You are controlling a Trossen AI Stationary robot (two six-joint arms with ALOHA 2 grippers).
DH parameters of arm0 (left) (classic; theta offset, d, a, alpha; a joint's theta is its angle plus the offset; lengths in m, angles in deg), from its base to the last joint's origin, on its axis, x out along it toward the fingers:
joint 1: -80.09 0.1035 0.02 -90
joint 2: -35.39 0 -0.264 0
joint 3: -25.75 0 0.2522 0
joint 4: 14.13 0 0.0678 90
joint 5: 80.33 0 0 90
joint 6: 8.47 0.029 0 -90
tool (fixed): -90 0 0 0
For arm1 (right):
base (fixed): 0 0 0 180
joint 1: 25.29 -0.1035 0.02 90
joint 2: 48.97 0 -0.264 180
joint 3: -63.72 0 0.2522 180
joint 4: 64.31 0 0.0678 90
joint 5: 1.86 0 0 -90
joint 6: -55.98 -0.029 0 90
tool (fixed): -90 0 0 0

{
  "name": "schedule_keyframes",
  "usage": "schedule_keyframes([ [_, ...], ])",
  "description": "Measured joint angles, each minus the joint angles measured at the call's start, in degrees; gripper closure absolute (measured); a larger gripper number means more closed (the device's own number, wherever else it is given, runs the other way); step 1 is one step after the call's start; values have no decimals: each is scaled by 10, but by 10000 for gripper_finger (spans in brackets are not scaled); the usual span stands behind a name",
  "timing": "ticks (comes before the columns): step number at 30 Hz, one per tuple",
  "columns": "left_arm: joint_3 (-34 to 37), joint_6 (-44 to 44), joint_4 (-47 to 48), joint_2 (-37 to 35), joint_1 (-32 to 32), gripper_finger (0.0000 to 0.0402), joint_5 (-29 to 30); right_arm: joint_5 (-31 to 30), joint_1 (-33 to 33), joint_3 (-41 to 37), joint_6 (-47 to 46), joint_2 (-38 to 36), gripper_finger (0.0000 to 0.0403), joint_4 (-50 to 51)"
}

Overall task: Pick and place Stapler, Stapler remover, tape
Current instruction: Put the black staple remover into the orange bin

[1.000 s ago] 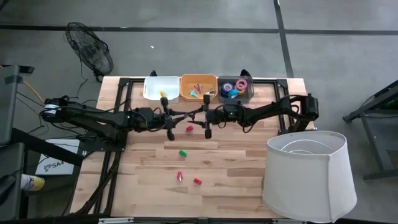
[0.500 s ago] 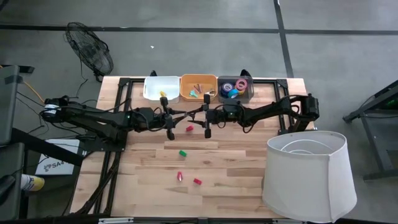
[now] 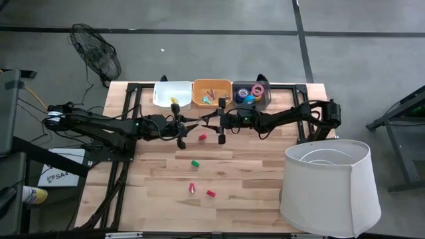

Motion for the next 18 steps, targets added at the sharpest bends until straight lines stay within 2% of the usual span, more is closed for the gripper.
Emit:
schedule_keyframes([
  [6,0,1,26,0,-1,254,26,-25,14,0,-2,0,262,14],
  [10,0,0,62,-2,-1,225,80,-60,32,0,-3,0,262,42],
  [18,0,2,110,-9,0,215,181,-61,104,0,-63,0,262,75],
])
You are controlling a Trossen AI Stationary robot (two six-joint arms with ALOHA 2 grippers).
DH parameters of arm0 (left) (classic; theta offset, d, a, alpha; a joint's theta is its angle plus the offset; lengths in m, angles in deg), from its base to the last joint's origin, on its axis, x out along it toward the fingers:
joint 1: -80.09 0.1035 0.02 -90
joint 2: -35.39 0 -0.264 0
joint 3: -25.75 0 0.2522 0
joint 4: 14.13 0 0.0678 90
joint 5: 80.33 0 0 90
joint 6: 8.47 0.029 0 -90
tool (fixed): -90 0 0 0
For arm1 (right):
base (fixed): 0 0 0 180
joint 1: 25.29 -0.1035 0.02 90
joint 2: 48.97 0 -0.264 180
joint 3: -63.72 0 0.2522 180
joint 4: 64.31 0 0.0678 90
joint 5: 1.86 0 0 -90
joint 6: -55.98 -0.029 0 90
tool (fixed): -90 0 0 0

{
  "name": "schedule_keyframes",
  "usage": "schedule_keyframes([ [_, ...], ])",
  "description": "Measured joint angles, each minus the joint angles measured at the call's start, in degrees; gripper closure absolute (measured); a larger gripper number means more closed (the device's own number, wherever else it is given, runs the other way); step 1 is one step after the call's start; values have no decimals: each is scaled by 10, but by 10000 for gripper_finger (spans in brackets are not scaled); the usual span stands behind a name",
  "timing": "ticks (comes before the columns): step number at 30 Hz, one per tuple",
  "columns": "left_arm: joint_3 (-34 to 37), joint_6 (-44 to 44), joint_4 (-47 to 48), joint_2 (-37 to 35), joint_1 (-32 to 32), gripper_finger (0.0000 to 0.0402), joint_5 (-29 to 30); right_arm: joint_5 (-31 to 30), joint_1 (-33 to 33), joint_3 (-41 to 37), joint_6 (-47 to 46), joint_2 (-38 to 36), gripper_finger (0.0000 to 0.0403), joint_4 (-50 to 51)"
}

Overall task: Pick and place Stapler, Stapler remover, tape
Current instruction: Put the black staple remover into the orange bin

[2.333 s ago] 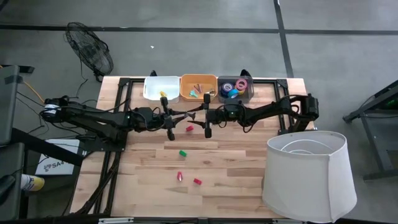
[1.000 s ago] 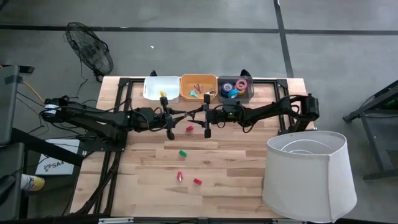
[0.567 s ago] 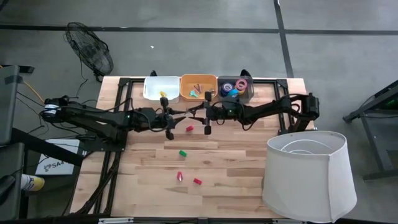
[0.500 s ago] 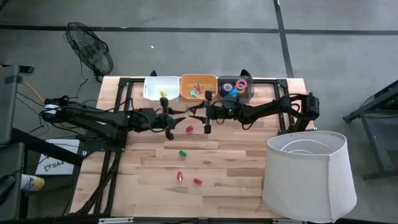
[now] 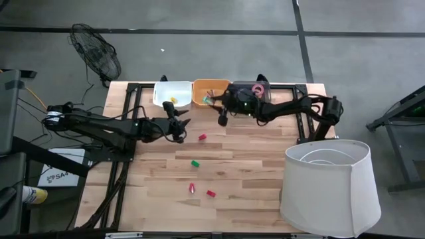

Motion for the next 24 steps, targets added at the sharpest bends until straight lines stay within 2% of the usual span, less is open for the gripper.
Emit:
schedule_keyframes([
  [8,0,-3,69,-67,0,215,31,17,67,4,-42,0,262,15],
  [24,81,-47,81,-181,0,215,36,14,108,148,-127,53,261,261],
])
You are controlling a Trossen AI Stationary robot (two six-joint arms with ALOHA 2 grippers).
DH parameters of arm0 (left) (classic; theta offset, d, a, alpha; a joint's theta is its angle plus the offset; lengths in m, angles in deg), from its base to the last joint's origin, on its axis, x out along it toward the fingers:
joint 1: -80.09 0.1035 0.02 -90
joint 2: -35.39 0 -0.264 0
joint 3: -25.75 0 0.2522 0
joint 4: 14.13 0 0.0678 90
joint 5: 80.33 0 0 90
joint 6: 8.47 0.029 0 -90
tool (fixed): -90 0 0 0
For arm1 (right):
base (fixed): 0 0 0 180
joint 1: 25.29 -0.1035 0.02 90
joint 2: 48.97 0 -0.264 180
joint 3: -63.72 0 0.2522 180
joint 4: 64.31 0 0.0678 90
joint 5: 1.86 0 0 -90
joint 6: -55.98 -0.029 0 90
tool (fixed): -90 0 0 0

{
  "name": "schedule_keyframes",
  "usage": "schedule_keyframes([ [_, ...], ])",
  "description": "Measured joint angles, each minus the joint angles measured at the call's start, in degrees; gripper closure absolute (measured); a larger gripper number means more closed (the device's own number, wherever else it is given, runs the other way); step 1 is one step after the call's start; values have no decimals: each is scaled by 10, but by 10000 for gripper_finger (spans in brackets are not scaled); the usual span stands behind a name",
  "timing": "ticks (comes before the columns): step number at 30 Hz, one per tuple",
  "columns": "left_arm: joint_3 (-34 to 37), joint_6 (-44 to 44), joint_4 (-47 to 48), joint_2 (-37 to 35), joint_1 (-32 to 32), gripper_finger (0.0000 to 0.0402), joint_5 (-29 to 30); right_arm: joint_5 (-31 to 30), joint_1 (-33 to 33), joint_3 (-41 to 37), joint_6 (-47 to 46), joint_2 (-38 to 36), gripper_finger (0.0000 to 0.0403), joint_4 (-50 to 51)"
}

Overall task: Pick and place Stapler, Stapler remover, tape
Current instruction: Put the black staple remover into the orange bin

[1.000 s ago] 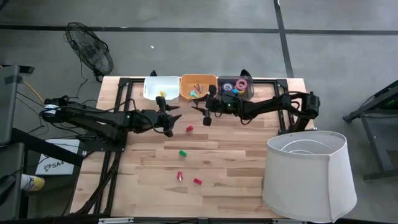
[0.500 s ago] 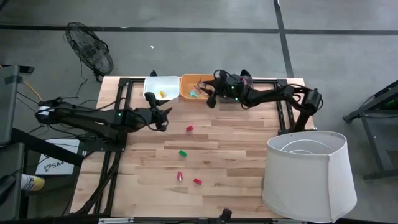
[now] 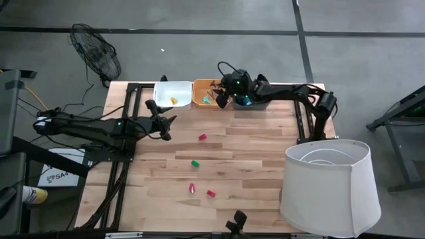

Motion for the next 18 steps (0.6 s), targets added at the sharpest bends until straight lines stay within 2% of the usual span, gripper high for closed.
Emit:
schedule_keyframes([
  [8,25,-15,-1,-26,0,215,-2,5,17,33,-9,1,260,91],
  [18,43,-30,-4,-37,0,215,-5,23,20,34,-18,1,259,102],
])
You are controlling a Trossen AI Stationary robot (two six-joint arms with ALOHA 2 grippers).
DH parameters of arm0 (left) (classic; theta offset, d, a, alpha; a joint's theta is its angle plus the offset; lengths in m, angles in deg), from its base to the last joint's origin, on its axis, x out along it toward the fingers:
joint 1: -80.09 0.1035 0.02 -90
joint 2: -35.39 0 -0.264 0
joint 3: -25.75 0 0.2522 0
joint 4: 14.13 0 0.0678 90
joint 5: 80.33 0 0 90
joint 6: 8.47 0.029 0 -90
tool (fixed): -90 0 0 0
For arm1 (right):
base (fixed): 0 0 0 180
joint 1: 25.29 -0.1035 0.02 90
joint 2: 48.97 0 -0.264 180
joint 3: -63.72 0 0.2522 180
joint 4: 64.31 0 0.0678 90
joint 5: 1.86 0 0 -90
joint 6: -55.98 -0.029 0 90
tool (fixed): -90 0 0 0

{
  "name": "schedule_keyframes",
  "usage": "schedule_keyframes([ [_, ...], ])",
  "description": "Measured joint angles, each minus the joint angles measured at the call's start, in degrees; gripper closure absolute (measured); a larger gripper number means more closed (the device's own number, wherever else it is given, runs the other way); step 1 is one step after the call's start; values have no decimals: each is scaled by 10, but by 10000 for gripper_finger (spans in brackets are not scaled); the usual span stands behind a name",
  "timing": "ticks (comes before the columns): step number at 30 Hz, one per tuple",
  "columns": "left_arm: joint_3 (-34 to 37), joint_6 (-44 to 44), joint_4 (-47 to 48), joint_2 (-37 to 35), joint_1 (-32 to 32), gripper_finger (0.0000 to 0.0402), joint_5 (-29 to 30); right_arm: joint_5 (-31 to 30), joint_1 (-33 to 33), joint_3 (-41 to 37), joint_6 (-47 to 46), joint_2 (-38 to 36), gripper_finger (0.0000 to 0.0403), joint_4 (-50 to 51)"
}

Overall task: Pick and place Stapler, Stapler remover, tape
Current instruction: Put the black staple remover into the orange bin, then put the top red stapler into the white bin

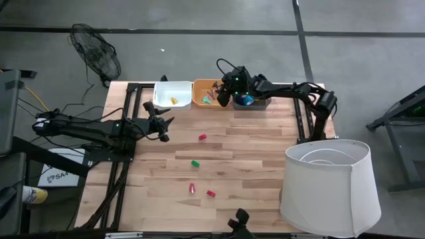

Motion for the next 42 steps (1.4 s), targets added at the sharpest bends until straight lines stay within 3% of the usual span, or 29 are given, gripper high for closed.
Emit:
schedule_keyframes([
  [8,0,0,-1,0,0,215,-5,3,0,0,1,0,254,2],
  [23,0,0,-1,0,0,215,-6,3,0,-1,2,0,177,4],
  [42,-1,-2,-1,0,0,215,-7,32,0,-1,27,0,174,6],
])
